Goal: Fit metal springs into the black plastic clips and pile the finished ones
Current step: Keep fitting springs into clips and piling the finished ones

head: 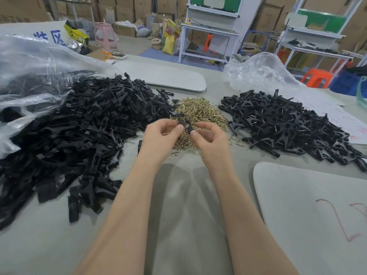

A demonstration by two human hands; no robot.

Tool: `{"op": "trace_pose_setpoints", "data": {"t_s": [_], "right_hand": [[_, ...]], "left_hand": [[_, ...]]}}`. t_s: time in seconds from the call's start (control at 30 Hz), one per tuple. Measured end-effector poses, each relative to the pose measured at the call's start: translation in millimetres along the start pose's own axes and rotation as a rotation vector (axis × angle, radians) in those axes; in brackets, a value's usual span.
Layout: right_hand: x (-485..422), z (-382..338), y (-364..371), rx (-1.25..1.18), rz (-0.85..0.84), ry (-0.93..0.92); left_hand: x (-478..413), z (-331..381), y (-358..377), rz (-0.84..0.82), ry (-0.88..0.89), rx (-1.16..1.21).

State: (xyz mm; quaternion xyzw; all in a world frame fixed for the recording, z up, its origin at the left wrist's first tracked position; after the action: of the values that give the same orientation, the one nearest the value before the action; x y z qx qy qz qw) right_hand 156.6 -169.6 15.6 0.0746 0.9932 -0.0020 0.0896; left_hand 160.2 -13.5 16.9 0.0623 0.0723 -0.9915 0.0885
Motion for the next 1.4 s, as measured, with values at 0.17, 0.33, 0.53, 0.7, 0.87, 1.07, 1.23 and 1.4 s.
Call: {"op": "trace_pose_setpoints", "data": {"t_s": [0.17,0.33,0.53,0.7,0.87,1.07,1.23,1.4], "right_hand": [[3,2,18,0.255,-0.073,0.004],[2,2,76,0.380,-0.208,0.009],[15,-16,131,0.707,-0.374,-0.273],[26,6,136,1.103,-0.418,-0.273],[33,0,145,1.177,-0.435,-0.411],[18,-16,110,0.675,-0.256,-0.303],[14,-6,90,0.551,-0.226,-0.189],[50,4,136,0.963,-0.571,-0.422]], "left_hand": [[5,4,-67,0.413,0.023,0.348],[18,3,-95,0.660,0.068,0.548],[23,1,-105,0.767,0.084,0.575],[22,0,-101,0.755,0.083,0.545],[21,0,-96,0.746,0.080,0.522],[20,2,-94,0.723,0.092,0.507],[12,2,-74,0.571,0.059,0.468],[16,0,-86,0.657,0.076,0.499]]}}
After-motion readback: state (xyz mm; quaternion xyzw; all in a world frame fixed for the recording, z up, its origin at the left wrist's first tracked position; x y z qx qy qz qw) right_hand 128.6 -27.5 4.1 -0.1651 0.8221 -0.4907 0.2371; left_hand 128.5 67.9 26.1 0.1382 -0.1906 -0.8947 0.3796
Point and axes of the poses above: each hand's wrist, its own x-axis away from the middle knuckle, its own y-axis out of the palm, z = x × y, the point moved 10 cm from there along -x, towards the middle knuckle, and after that the axes turned 4 degrees about -x, right-handed, at the moved point
